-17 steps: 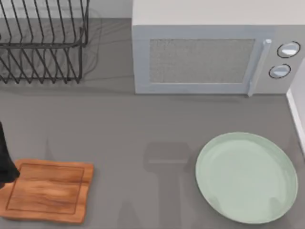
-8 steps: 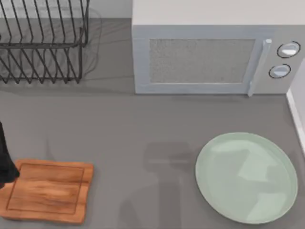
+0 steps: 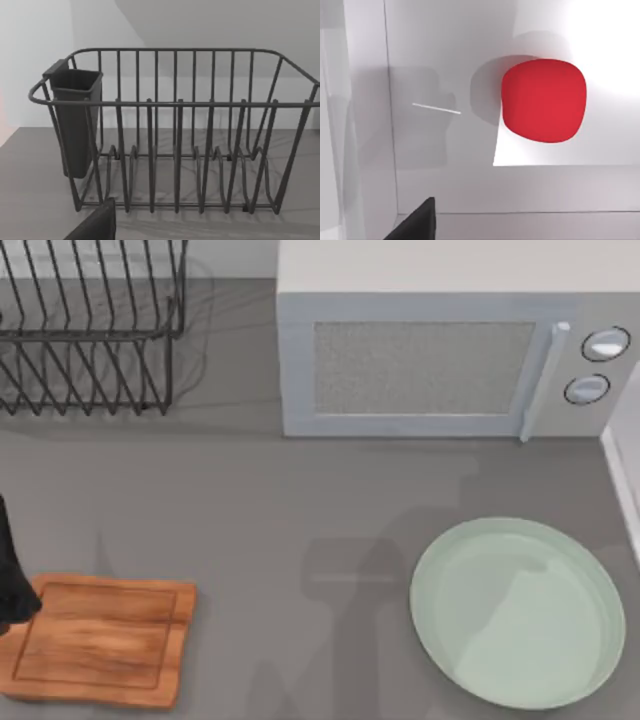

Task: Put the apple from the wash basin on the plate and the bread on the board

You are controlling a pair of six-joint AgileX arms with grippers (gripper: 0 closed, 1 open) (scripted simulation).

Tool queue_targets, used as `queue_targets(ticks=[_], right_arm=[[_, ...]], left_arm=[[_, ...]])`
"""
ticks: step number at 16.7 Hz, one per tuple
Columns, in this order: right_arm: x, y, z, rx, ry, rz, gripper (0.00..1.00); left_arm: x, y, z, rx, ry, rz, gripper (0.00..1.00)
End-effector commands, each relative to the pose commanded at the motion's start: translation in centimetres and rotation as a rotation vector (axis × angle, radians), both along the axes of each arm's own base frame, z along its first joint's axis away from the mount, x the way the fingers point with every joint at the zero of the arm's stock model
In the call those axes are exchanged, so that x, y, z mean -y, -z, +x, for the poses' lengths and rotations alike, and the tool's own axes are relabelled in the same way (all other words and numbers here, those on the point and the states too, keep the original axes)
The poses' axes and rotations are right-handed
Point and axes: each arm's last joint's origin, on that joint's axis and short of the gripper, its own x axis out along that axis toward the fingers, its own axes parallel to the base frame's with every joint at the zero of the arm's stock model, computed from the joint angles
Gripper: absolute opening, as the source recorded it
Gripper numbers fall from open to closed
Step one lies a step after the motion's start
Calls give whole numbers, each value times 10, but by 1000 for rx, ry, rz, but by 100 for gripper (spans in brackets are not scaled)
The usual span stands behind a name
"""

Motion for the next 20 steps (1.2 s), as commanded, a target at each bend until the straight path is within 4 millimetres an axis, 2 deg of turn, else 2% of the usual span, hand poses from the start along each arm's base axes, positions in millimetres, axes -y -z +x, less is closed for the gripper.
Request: queue_targets(ticks=[4, 11, 12, 15, 20], right_arm=[[13, 29, 21, -113, 1, 27, 100], [12, 33, 23, -125, -4, 29, 100], [12, 39, 24, -130, -3, 30, 100], [13, 74, 28, -136, -2, 32, 100], [15, 155, 30, -106, 0, 25, 100]], left_arm=[[0, 0, 0, 0, 0, 0, 100], [0, 0, 0, 0, 0, 0, 100], [0, 0, 0, 0, 0, 0, 100], [0, 0, 0, 0, 0, 0, 100], [0, 0, 0, 0, 0, 0, 100]])
